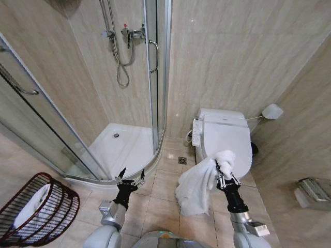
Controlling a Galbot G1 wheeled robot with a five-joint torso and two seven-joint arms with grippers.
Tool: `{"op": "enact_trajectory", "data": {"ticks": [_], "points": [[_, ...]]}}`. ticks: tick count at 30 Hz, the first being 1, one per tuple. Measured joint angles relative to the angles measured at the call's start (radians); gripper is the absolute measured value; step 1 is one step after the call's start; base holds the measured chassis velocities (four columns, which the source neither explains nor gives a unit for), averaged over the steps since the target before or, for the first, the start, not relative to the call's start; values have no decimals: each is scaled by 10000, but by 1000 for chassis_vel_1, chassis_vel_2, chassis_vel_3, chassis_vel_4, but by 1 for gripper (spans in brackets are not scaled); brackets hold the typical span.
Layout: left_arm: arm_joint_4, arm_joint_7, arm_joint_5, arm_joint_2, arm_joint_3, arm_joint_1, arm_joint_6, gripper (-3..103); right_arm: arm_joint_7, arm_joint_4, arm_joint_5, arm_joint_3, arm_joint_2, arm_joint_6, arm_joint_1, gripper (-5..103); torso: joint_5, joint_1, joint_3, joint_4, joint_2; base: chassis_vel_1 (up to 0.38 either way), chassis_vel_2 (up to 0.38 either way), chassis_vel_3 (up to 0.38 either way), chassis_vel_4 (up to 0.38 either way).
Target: Discard the used towel into the hamper.
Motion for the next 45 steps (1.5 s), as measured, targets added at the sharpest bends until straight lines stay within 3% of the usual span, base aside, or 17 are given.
{"op": "enact_trajectory", "data": {"ticks": [45], "points": [[0,0,0,0,0,0,0,99,32,74,-490,-435,274,88,-186,12,0,871,1152,0,2022,0,0,0,0]]}}
